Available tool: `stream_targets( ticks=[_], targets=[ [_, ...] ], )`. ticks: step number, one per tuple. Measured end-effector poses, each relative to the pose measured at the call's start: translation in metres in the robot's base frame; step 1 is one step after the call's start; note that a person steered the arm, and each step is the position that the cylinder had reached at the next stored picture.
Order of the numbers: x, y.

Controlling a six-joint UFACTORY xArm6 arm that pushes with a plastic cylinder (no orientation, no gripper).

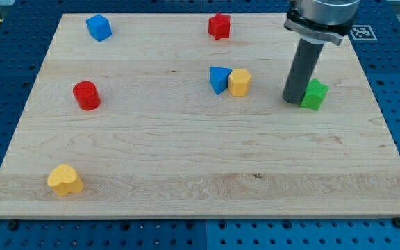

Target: Place the green star to the center right side

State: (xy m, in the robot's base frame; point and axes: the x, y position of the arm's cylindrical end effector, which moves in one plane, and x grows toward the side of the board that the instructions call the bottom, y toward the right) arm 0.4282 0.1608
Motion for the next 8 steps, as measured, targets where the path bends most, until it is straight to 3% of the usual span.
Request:
stream_targets(
  ticks=[3, 6, 8],
  targets=[
    [0.000, 0.048],
    [-0.001, 0.047],
    [-0.038, 0.021]
  ],
)
